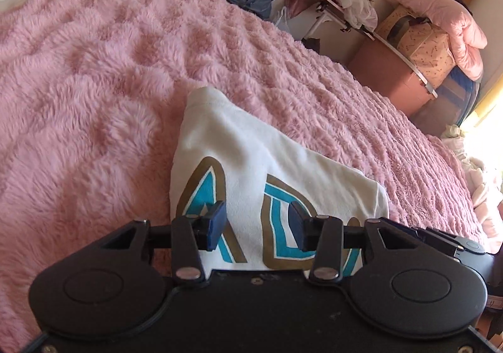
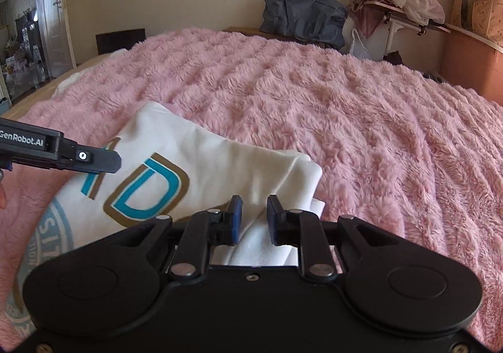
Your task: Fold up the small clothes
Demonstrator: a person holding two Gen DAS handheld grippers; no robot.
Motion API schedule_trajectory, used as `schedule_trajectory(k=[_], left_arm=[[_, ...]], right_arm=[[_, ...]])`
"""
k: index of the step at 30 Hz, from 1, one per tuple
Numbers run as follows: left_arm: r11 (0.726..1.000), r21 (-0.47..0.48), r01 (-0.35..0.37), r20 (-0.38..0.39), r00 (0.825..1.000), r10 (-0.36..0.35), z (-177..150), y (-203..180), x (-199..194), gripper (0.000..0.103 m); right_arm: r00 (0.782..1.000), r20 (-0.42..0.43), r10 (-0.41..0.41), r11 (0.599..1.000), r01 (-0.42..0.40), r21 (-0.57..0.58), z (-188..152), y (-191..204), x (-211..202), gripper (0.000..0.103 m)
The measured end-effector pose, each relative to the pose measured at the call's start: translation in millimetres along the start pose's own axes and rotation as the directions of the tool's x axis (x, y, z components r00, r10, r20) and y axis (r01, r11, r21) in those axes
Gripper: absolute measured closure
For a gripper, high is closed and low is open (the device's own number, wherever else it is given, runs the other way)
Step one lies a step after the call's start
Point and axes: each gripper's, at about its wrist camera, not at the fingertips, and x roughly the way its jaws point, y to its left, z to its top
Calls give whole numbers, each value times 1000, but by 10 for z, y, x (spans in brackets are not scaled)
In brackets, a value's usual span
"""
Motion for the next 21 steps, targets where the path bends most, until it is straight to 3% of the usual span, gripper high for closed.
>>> schedule_trajectory(k=[3, 9, 12, 15, 21], left_arm=[[999, -35, 24, -2, 1000, -24, -91, 131, 80, 57], [999, 29, 23, 26, 999, -24, -115, 14, -55, 57], [996, 72, 48, 73, 996, -54, -155, -132, -411, 57], [992, 104, 72, 80, 994, -80, -379, -248, -784, 57], [992, 113, 51, 5, 999, -52, -977, -247, -1036, 56]], right_arm=[[999, -36, 12, 1000, -12, 14, -111, -89, 122, 85], [999, -41, 20, 1000, -20, 12, -208, -115, 150, 85], [999, 20, 38, 999, -39, 38, -138, -92, -130, 76], [994, 78, 80, 996, -82, 18, -203, 25, -548, 75], [993, 58, 107, 993, -103, -61, -621, 314, -1019, 75]])
